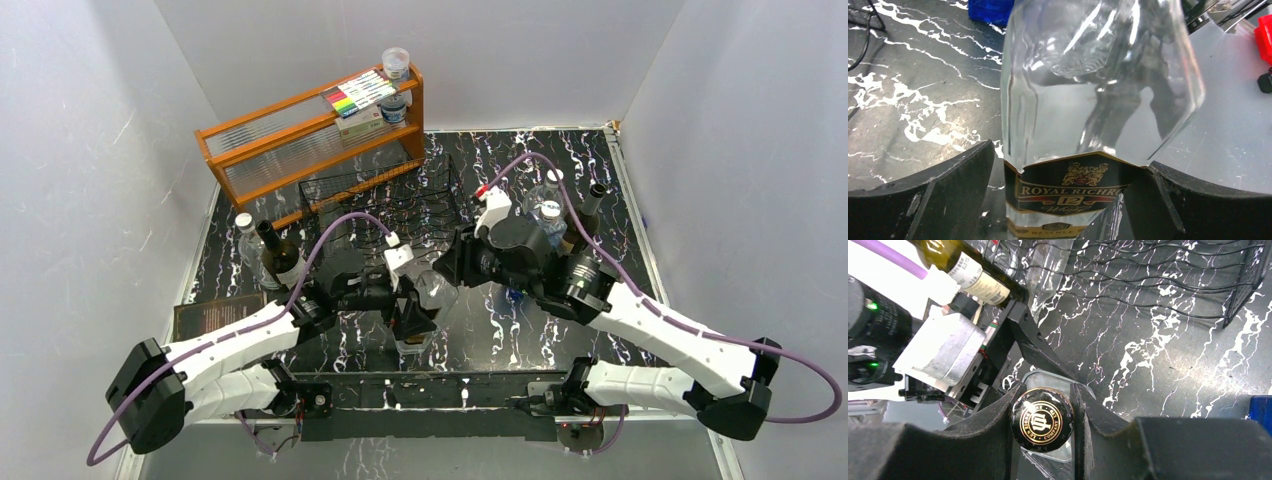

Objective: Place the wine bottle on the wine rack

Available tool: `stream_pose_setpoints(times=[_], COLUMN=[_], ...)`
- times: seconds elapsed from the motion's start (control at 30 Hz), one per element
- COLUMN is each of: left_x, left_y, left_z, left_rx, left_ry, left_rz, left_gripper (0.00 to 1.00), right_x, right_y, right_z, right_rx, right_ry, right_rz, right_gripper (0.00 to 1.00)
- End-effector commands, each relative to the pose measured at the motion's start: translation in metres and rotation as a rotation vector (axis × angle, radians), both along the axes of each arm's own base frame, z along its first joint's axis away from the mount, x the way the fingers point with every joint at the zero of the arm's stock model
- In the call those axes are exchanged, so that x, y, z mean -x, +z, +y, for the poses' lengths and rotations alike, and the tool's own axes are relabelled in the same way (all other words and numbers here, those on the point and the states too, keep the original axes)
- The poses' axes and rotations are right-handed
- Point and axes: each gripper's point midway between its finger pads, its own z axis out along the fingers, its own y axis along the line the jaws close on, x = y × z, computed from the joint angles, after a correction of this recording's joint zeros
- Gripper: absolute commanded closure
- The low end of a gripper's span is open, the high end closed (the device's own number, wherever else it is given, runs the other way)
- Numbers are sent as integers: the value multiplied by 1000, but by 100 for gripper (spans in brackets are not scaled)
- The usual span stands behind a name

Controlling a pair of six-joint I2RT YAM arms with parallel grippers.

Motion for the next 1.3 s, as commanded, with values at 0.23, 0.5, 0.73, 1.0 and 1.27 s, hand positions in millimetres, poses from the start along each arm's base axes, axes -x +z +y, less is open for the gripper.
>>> stream_pose_setpoints(times=[0.23,0.5,0.73,1.0,1.27], left_x=[14,10,3,-22,-59], left_y=[9,26,27,47,89], left_z=[-3,-1,-3,9,23], left_rx=[98,156,78,-33,-92], left_ry=[-91,-112,-165,-156,-51], left_rz=[-55,-221,-308,-588,-982], left_gripper=[21,52,81,100,100], right_x=[-7,-4,3,27,51], right_y=[93,94,91,59,28], right_z=[-8,-7,-4,-23,-41], right_rx=[-362,-382,-367,-262,-185], right_ry=[-115,-108,-69,5,68], right_rz=[-95,-74,-54,-4,64], right_gripper=[99,98,87,45,25])
